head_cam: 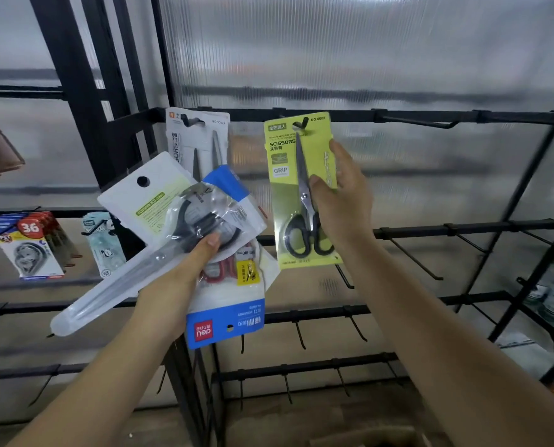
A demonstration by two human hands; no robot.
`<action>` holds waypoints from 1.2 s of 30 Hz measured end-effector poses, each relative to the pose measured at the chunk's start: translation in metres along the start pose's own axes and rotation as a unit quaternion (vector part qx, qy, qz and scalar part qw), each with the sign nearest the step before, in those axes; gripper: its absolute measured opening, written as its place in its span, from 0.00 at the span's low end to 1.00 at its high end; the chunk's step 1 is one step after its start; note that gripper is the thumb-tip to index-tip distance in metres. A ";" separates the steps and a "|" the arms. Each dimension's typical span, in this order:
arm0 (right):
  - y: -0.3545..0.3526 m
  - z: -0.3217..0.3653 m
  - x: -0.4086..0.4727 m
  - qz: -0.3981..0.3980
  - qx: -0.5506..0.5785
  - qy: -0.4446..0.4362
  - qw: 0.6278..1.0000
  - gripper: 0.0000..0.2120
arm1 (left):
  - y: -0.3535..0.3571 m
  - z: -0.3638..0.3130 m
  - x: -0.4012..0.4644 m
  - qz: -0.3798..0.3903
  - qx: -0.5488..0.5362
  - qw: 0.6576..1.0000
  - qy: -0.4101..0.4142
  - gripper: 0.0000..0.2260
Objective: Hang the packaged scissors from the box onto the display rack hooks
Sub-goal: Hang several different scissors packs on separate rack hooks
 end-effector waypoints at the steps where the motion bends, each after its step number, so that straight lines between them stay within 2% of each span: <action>1: 0.004 0.002 0.007 0.008 -0.015 0.004 1.000 0.26 | 0.001 -0.003 0.000 0.001 -0.001 1.000 0.002 0.06; 4: 0.023 0.002 0.036 0.058 -0.090 0.030 0.994 0.30 | 0.007 -0.014 -0.001 0.006 -0.007 1.000 0.008 0.07; 6: 0.036 -0.008 0.051 0.104 -0.145 0.064 0.982 0.33 | 0.006 -0.021 -0.003 -0.016 -0.048 0.998 0.032 0.04; 7: 0.041 -0.016 0.055 0.126 -0.161 0.080 0.976 0.34 | 0.007 -0.025 -0.005 -0.022 -0.068 0.996 0.046 0.06; 8: 0.044 -0.022 0.056 0.145 -0.171 0.091 0.970 0.33 | 0.009 -0.027 -0.007 -0.022 -0.084 0.995 0.048 0.07; 11: 0.043 -0.028 0.040 0.163 -0.196 0.086 0.963 0.26 | 0.012 -0.022 -0.011 -0.024 -0.117 0.992 0.033 0.02; 14: 0.033 -0.028 0.003 0.145 -0.141 0.079 0.976 0.14 | 0.015 -0.019 -0.013 -0.022 -0.130 0.991 0.028 0.03; 15: 0.034 -0.030 -0.013 0.177 -0.112 0.093 0.973 0.15 | 0.015 -0.017 -0.013 -0.021 -0.133 0.991 0.024 0.03; 17: 0.042 -0.039 -0.048 0.271 -0.056 0.171 0.946 0.25 | 0.016 -0.010 -0.013 -0.018 -0.145 0.989 0.002 0.03; 19: 0.047 -0.048 -0.067 0.306 -0.003 0.223 0.926 0.31 | 0.018 0.000 -0.014 -0.015 -0.145 0.989 -0.026 0.05; 21: 0.048 -0.053 -0.070 0.294 0.058 0.231 0.926 0.34 | 0.027 0.009 -0.016 0.004 -0.150 0.987 -0.052 0.08; 22: 0.048 -0.053 -0.067 0.280 0.096 0.230 0.927 0.32 | 0.031 0.012 -0.017 0.015 -0.152 0.987 -0.060 0.07; 25: 0.041 -0.056 -0.062 0.212 0.169 0.242 0.932 0.15 | 0.047 0.017 -0.017 0.061 -0.162 0.983 -0.061 0.13; 27: 0.033 -0.063 -0.061 0.170 0.170 0.265 0.934 0.09 | 0.056 0.022 -0.017 0.081 -0.141 0.984 -0.072 0.19; 31: 0.014 -0.069 -0.054 0.123 0.194 0.286 0.930 0.06 | 0.076 0.032 -0.018 0.125 -0.143 0.977 -0.100 0.13; 34: -0.006 -0.065 -0.042 0.099 0.241 0.258 0.930 0.02 | 0.083 0.031 -0.017 0.137 -0.131 0.979 -0.073 0.15; 36: -0.026 -0.062 -0.028 0.069 0.269 0.232 0.932 0.04 | 0.083 0.032 -0.017 0.124 -0.108 0.985 -0.051 0.23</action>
Point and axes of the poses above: each hand's wrist, its own x-axis towards the middle knuckle, its own y-axis out of the palm, z = x × y, the point moved 9 cm from there along x, towards the middle knuckle, and after that the axes turned 2 degrees about -x, right-handed, at the moved point
